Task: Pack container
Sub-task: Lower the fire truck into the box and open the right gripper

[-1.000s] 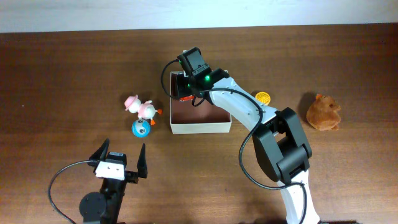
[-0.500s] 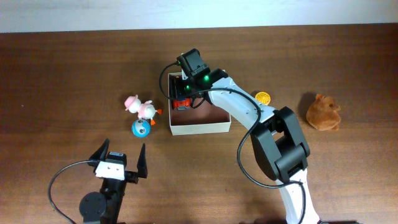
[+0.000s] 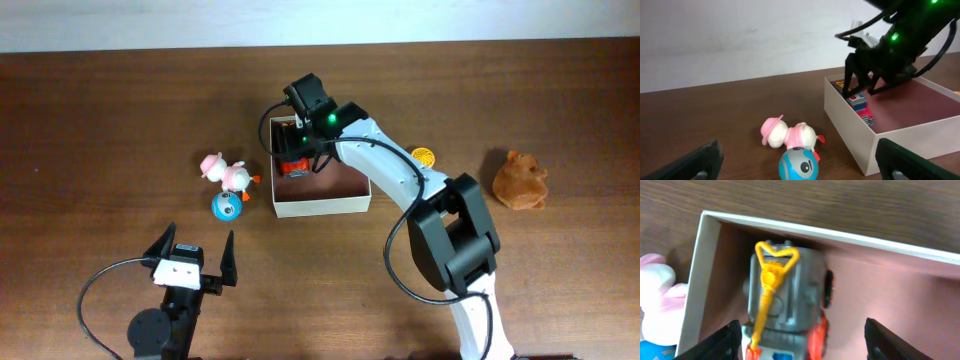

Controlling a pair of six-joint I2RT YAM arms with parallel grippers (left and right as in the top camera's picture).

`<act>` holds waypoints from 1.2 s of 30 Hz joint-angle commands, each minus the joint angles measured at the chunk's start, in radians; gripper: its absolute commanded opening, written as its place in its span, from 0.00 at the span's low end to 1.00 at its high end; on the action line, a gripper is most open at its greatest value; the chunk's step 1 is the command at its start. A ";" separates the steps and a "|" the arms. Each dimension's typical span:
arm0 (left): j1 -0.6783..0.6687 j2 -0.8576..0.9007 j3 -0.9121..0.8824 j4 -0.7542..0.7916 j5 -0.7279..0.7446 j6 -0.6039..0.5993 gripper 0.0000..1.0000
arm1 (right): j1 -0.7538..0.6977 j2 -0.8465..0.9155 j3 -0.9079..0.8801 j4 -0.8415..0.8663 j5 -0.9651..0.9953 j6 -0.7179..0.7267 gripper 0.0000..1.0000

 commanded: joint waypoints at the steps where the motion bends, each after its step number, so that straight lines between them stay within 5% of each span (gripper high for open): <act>1: 0.002 -0.008 -0.008 0.002 0.000 0.016 1.00 | 0.008 -0.069 0.027 -0.017 0.077 -0.013 0.72; 11: 0.002 -0.008 -0.008 0.002 0.000 0.016 0.99 | -0.005 -0.096 0.028 -0.040 0.112 -0.021 0.66; 17: 0.002 -0.008 -0.008 0.002 0.000 0.016 1.00 | -0.030 -0.087 0.007 -0.083 0.160 -0.032 0.35; 21: 0.002 -0.008 -0.008 0.002 0.000 0.016 1.00 | -0.031 -0.087 -0.021 -0.080 0.187 -0.036 0.28; 36: 0.002 -0.008 -0.008 0.002 0.000 0.016 1.00 | -0.031 -0.025 -0.025 -0.071 0.176 -0.036 0.26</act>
